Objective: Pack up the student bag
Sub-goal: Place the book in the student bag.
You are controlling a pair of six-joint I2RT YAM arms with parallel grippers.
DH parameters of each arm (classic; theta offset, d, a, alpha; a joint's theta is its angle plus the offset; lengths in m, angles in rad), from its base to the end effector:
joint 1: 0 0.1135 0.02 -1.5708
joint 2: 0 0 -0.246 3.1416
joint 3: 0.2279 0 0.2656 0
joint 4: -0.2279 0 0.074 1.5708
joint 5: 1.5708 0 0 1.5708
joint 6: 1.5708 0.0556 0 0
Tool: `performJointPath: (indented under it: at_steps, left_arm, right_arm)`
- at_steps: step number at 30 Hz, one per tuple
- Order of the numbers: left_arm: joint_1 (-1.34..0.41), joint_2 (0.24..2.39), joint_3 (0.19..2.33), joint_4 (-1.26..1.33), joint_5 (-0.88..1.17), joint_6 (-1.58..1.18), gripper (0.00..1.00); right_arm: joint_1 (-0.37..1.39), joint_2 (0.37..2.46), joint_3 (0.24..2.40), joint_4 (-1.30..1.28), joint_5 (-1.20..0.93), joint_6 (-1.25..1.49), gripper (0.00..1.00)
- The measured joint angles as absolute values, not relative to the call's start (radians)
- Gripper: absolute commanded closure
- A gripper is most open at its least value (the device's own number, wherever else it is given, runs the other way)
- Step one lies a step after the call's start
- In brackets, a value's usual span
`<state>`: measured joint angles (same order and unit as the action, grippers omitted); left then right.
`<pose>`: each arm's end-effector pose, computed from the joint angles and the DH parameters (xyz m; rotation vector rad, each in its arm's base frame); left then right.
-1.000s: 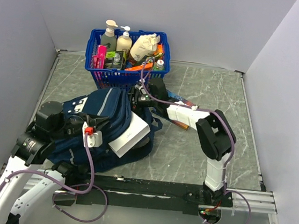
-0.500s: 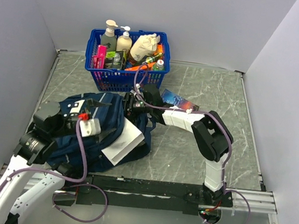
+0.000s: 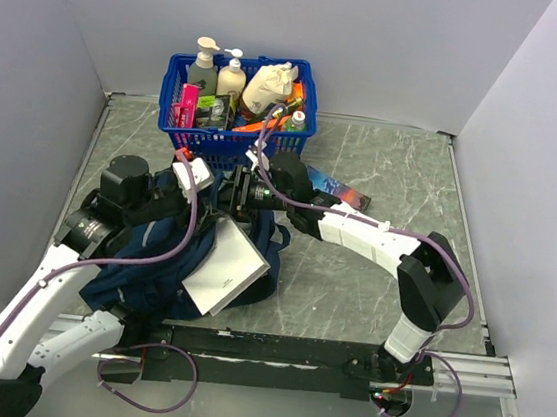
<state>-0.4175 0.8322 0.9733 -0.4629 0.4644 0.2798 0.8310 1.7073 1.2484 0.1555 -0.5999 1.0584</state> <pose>0.1905 -0.1118 0.3521 0.9358 1.6442 -0.5324 0.2643 0.3361 0.2606 -0.2500 2.2691 1.7289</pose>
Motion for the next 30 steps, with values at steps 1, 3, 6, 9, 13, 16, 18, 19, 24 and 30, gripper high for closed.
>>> performJointPath:
  at_steps: [1, 3, 6, 9, 13, 16, 18, 19, 24, 30]
  left_arm:
    - [-0.418, 0.831, 0.976, -0.471, 0.448, 0.266, 0.24]
    - [-0.422, 0.828, 0.986, -0.49, 0.427, 0.244, 0.21]
    - [-0.422, 0.829, 1.004, -0.524, 0.415, 0.216, 0.23]
    - [-0.422, 0.828, 1.015, -0.562, 0.404, 0.215, 0.36]
    - [-0.428, 0.82, 1.005, -0.593, 0.357, 0.225, 0.47]
    - [-0.44, 0.817, 0.997, -0.62, 0.315, 0.228, 0.49]
    - [-0.447, 0.818, 0.994, -0.626, 0.298, 0.227, 0.5]
    - [-0.451, 0.818, 0.988, -0.626, 0.286, 0.227, 0.55]
    - [-0.466, 0.816, 0.971, -0.635, 0.246, 0.228, 0.99]
    - [-0.466, 0.836, 0.991, -0.654, 0.232, 0.242, 0.99]
  right_arm:
    - [0.832, 1.701, 1.245, 0.157, -0.592, 1.048, 1.0]
    - [0.834, 1.699, 1.238, 0.167, -0.59, 1.042, 1.0]
    - [0.838, 1.702, 1.235, 0.176, -0.59, 1.042, 1.0]
    - [0.841, 1.708, 1.235, 0.182, -0.591, 1.038, 1.0]
    - [0.846, 1.724, 1.239, 0.183, -0.591, 1.034, 1.0]
    - [0.848, 1.735, 1.239, 0.179, -0.59, 1.031, 1.0]
    - [0.849, 1.741, 1.239, 0.179, -0.59, 1.031, 1.0]
    - [0.849, 1.744, 1.239, 0.179, -0.59, 1.031, 1.0]
    - [0.849, 1.758, 1.239, 0.172, -0.584, 1.031, 1.0]
    - [0.846, 1.767, 1.239, 0.163, -0.585, 1.032, 1.0]
